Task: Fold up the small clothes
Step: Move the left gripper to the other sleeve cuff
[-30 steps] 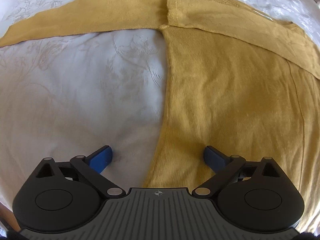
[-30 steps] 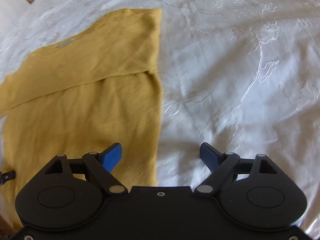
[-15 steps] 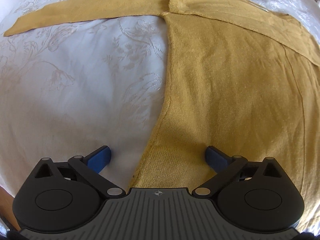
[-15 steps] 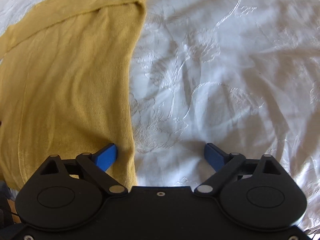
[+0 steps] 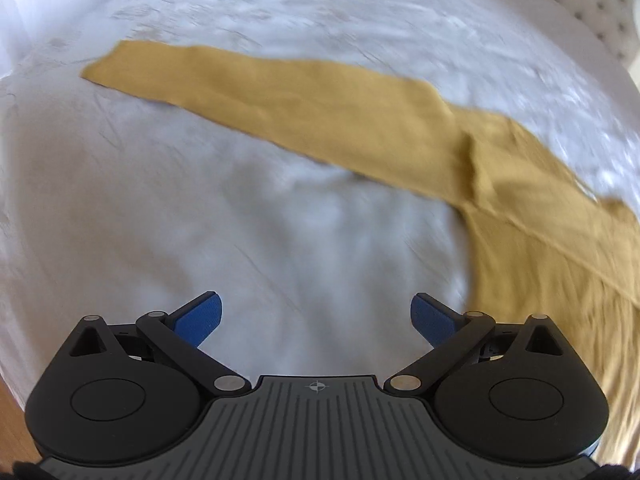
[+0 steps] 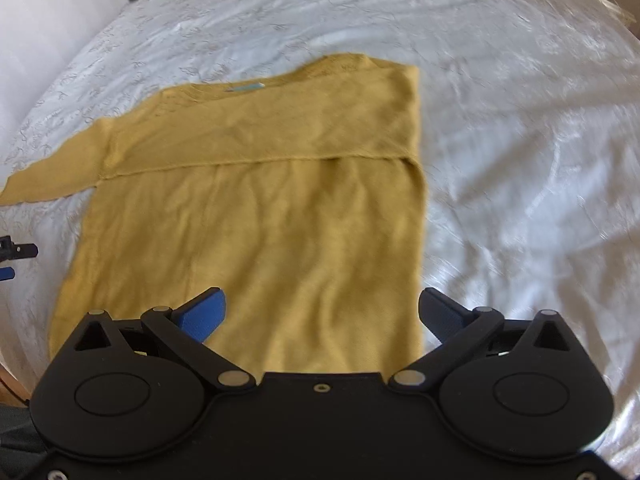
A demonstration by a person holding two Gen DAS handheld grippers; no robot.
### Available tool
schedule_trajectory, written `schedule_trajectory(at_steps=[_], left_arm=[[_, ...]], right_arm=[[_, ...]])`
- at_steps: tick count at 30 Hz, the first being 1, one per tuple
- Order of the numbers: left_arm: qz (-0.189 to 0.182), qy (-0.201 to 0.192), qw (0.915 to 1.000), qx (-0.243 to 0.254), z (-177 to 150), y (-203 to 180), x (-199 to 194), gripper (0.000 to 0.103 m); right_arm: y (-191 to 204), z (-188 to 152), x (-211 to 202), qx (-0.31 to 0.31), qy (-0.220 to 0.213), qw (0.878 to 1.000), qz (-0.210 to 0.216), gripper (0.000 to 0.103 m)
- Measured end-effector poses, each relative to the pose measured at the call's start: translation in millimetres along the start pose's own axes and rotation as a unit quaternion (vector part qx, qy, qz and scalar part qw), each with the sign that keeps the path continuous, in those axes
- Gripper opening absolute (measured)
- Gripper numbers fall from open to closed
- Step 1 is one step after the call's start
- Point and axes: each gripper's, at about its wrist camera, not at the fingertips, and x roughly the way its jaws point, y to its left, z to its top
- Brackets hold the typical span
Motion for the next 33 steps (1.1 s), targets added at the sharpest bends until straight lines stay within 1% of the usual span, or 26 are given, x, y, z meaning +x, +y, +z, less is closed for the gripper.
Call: schedule_trajectory(at_steps=[4,8,13,19,22,27,29,33], left_arm=[[0.018,-0.015,0.9995,-0.020,35,29,12,0.103],[0.035,-0.026,0.9982,-0.042,74,64,28,0.103],[0.051,-0.033,0.9957,-0.070,110,104,42,0.103],[0.066,-0.043,0.9939,-0.076,148,128,72,0.103],[0.071,-0.040,0.9933,-0.082,162,133,89,0.103],[0.080,-0.038,0.9935,-0.071,172,129,111,0.103],[0.081,-0.044,0.9928,-0.077,171,128,115,0.103],[0.074,-0.073,0.9908,-0.087,162,129,113,0.103]], right_arm=[[31,12,14,0.000,0.012,1.000,0.017,0.103],[61,20,28,-0.003,0.012,1.000,0.026,0.103],[92,26,43,-0.006,0.029,0.999,0.018,0.103],[114,35,59,-0.022,0.056,0.998,0.007,0.103],[119,40,72,-0.025,0.072,0.997,0.001,0.103],[121,42,97,-0.029,0.112,0.993,-0.017,0.103],[122,42,106,-0.033,0.127,0.991,-0.021,0.103],[125,36,125,-0.036,0.159,0.986,-0.026,0.103]])
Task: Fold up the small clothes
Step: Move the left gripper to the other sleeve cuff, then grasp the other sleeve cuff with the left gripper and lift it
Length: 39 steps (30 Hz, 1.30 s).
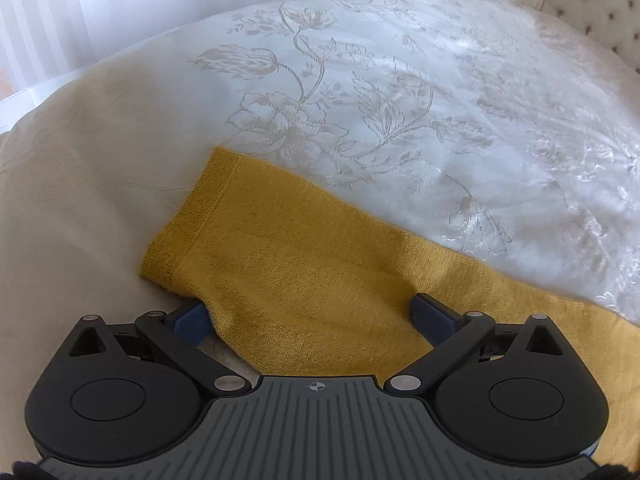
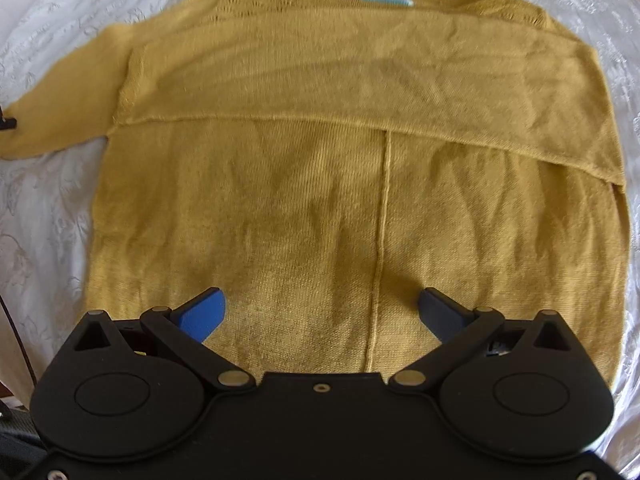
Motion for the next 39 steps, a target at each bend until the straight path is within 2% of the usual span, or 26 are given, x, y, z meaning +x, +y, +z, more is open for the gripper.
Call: schedule_trajectory(at_steps=[3,8,9,10,11,13,15,19,23,26,31,39], left_arm=[[-0.015,-0.014,0.9998,-0.005,-5,6,-2,0.102],[-0.023,-0.005,0.9997,0.004,0,7,-2,0.101],[-0.019,-0.012,0.9997,0.006,0,7,-4,0.088],[-0.009,-0.021,0.9997,0.008,-1,6,-7,0.069],[0.000,-0.028,0.9996,0.008,-1,6,-10,0.059],[0.005,-0.039,0.9992,-0.003,-1,8,-16,0.027],[-0.012,-0.044,0.9989,-0.014,1,10,-23,0.013],[-0.037,-0.067,0.9971,-0.004,5,-3,-47,0.011],[-0.081,-0.097,0.9916,0.028,5,-34,-84,0.011],[-0.123,-0.116,0.9840,0.056,1,-65,-114,0.011],[-0.190,-0.130,0.9706,0.071,-13,-121,-159,0.011],[-0.278,-0.134,0.9452,0.106,-55,-226,-220,0.011]], right_arm=[[4,-1,11,-0.009,0.011,1.000,-0.009,0.103],[3,-1,24,-0.009,0.021,1.000,-0.010,0.103],[2,-1,26,-0.008,0.024,1.000,-0.010,0.103],[2,0,27,-0.007,0.026,1.000,-0.010,0.103],[2,0,27,-0.007,0.029,1.000,-0.011,0.103],[4,0,28,-0.007,0.034,0.999,-0.015,0.103],[7,1,30,-0.008,0.037,0.999,-0.022,0.103],[14,8,31,-0.010,0.031,0.999,-0.026,0.103],[15,-7,28,-0.016,0.003,1.000,-0.017,0.103],[12,-15,26,-0.029,-0.010,1.000,-0.005,0.103],[-4,-22,13,-0.020,-0.028,0.999,0.036,0.103],[-61,-39,-38,0.042,-0.111,0.989,0.090,0.102]])
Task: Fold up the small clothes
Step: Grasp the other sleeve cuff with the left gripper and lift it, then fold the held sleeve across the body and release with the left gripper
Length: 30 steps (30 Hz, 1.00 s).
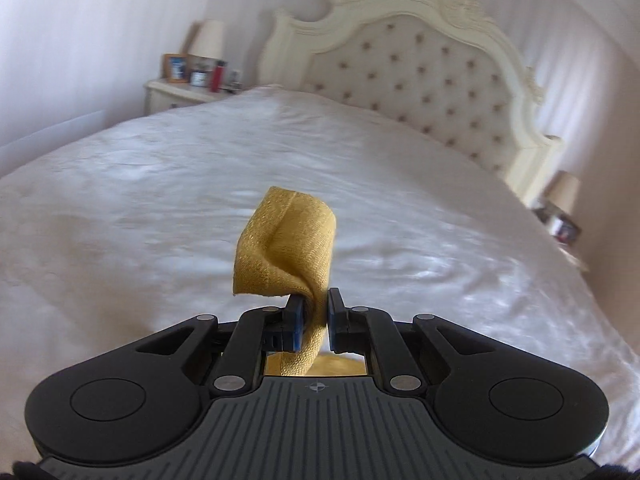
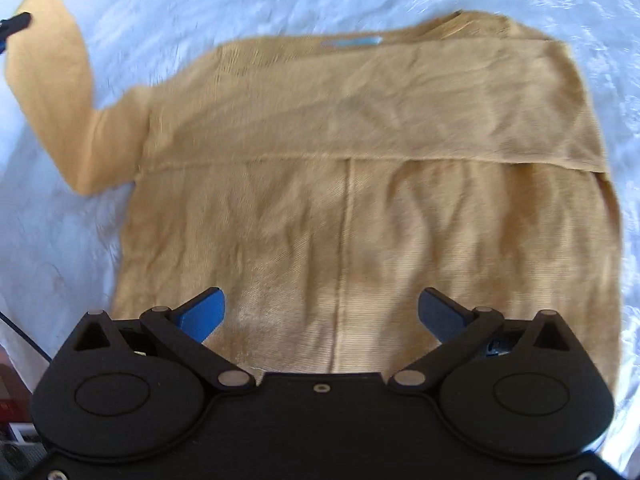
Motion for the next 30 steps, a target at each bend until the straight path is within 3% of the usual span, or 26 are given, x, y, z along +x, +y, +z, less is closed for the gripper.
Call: schedule_trajectory(at_steps=[9,12,16,20,27,29,30], left_arm=[[-0.082,0.067,0.9934,0.043,-58,-118,45,0.015],[-0.097,0.094,0.9889,0.062,-76,-142,55,0.025],[-0.102,0.112,0.9846,0.087,-92,-153,57,0.029],[-0.066,0.129,0.9832,0.111,-107,-138,59,0.034],[0.058,0.175,0.9761,0.115,-114,-66,79,0.034],[0.082,0.186,0.9731,0.108,-114,-47,85,0.034],[0.089,0.191,0.9720,0.103,-115,-38,89,0.034]], right_arm=[[-62,7,-51,0.019,-0.036,0.999,-0.013,0.103],[-79,9,-59,0.030,-0.039,0.999,-0.014,0.103],[-89,18,-64,0.034,-0.049,0.998,-0.014,0.103],[-93,27,-72,0.035,-0.069,0.997,-0.009,0.102],[-81,66,-70,0.007,-0.113,0.994,-0.003,0.102],[-75,79,-62,-0.010,-0.111,0.994,-0.017,0.099],[-72,86,-57,-0.018,-0.106,0.994,-0.024,0.093]])
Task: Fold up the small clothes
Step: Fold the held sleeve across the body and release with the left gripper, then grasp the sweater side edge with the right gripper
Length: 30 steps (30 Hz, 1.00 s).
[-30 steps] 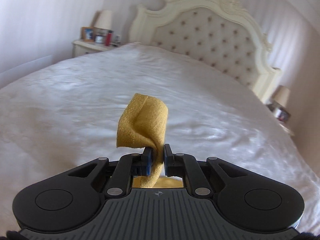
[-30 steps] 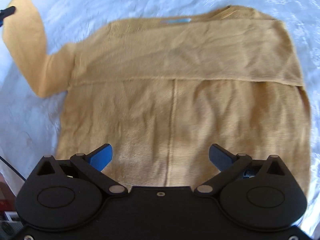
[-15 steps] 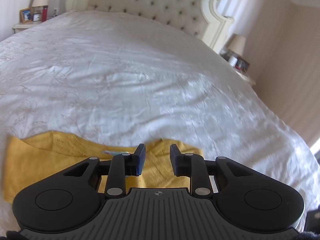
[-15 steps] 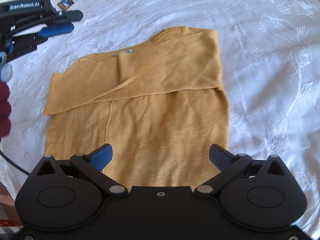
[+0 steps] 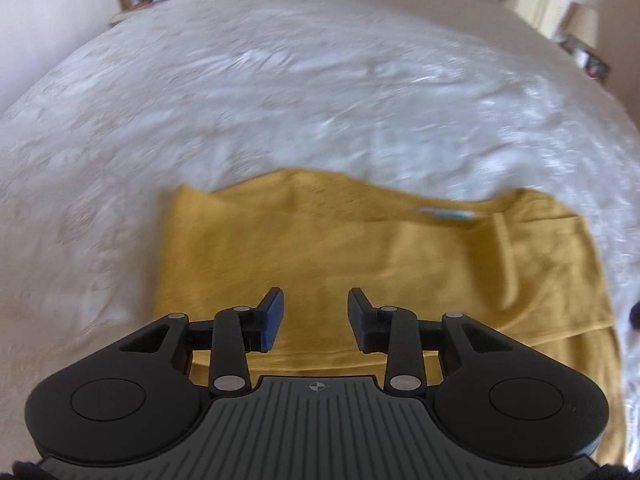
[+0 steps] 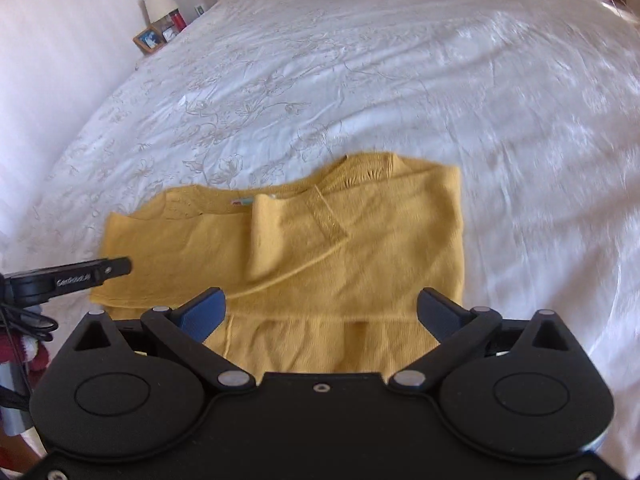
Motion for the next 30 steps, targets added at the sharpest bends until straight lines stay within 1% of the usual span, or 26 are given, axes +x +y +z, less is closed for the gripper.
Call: schedule_trajectory(at_steps=[1,2,3,4,6,10,14,17,19,20,21,22,24,26,28,30], left_arm=[[0.004,0.008,1.0000,-0.004,-1,6,5,0.036],[0.006,0.018,0.9998,-0.005,-2,11,11,0.037],[0.007,0.031,0.9995,-0.007,-5,15,18,0.041],[0.005,0.047,0.9988,-0.010,-7,18,26,0.044],[-0.003,0.075,0.9970,-0.019,-13,23,40,0.046],[-0.004,0.069,0.9974,-0.022,-17,21,46,0.050],[-0.005,0.062,0.9977,-0.025,-18,20,48,0.053],[-0.011,0.056,0.9977,-0.037,-20,24,49,0.054],[-0.012,0.053,0.9978,-0.036,-19,24,48,0.054],[-0.012,0.052,0.9979,-0.036,-19,24,48,0.054],[-0.012,0.051,0.9980,-0.036,-19,24,47,0.054],[-0.012,0.051,0.9980,-0.035,-19,25,45,0.054],[-0.009,0.047,0.9983,-0.033,-16,24,38,0.054],[-0.003,0.034,0.9988,-0.034,-15,24,30,0.054],[0.000,0.018,0.9992,-0.034,-15,25,19,0.054],[0.003,0.003,0.9994,-0.034,-14,28,9,0.054]], right_arm=[[2,5,7,-0.008,0.006,1.000,-0.002,0.081],[4,9,14,-0.014,0.014,1.000,-0.001,0.076],[4,13,23,-0.018,0.024,1.000,0.003,0.067],[2,18,33,-0.021,0.033,0.999,0.006,0.062],[0,27,47,-0.024,0.040,0.999,0.008,0.062],[-4,46,72,-0.037,0.052,0.998,0.012,0.062],[-4,58,98,-0.055,0.070,0.996,0.014,0.062],[-1,59,112,-0.072,0.083,0.994,0.006,0.059],[2,59,116,-0.082,0.089,0.993,0.004,0.054],[3,58,116,-0.083,0.091,0.992,0.007,0.051],[5,59,115,-0.085,0.089,0.992,0.010,0.040],[6,59,112,-0.087,0.087,0.992,0.017,0.014],[11,62,101,-0.084,0.082,0.992,0.041,0.014],[19,65,77,-0.089,0.053,0.993,0.060,0.014],[20,67,46,-0.089,0.020,0.994,0.061,0.014],[10,67,22,-0.072,-0.005,0.997,0.042,0.013]])
